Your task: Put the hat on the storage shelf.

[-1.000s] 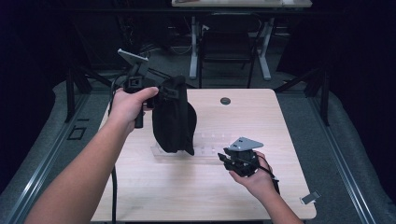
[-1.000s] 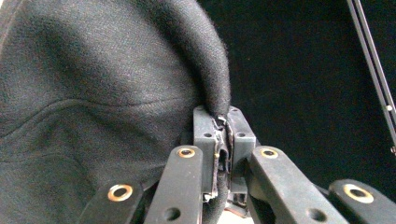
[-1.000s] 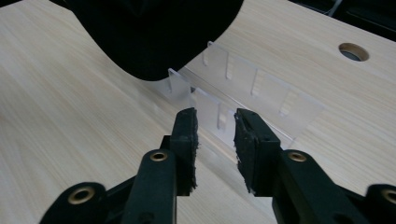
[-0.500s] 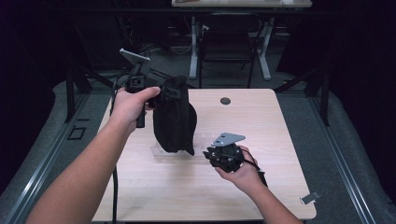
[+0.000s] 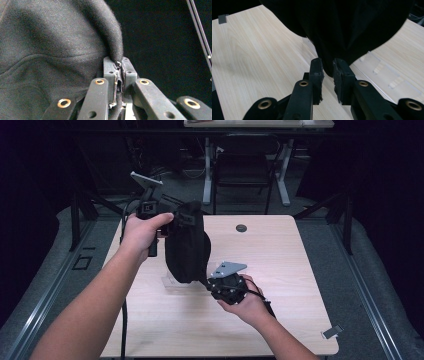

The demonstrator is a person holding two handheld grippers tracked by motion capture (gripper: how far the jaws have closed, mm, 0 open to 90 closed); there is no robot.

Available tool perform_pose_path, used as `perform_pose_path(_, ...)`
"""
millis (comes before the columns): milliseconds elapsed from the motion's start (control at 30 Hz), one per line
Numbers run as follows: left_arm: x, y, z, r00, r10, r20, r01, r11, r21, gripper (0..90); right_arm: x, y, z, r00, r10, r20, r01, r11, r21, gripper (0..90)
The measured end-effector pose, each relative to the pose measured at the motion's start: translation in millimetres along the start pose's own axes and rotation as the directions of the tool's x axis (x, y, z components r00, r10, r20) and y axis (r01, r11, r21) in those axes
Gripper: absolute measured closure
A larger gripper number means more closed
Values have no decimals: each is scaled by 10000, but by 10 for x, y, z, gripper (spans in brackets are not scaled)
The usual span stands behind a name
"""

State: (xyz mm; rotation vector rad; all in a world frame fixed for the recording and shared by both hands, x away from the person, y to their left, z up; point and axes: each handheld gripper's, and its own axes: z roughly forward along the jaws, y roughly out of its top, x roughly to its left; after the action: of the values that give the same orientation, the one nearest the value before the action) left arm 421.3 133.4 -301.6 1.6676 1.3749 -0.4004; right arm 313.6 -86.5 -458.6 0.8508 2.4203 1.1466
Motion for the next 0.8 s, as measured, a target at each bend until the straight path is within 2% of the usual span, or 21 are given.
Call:
perform_pose_path(200,-16,-2,20,10000,34,13,-34,10000,20,859,61,65,56,9997,-236,64,235,9996,133,781)
perform_pose_path(333,-24,-5,30,10000,41,-17,-41,10000,12,858,70,79,88,9996,-276,102,274,9994,195,830)
perform_pose_path(533,-16,-5,29,10000,50,-12,-50,10000,-23,854,71,76,92,9993,-340,141,337,9991,240,849)
perform_pose_path(733,-22,-6,36,10000,82,44,-81,10000,-38,836,75,70,88,9989,-433,188,428,9988,244,855)
perform_pose_path(800,-30,-10,26,9999,98,89,-97,9998,-146,794,81,68,88,9986,-478,237,473,9986,237,857)
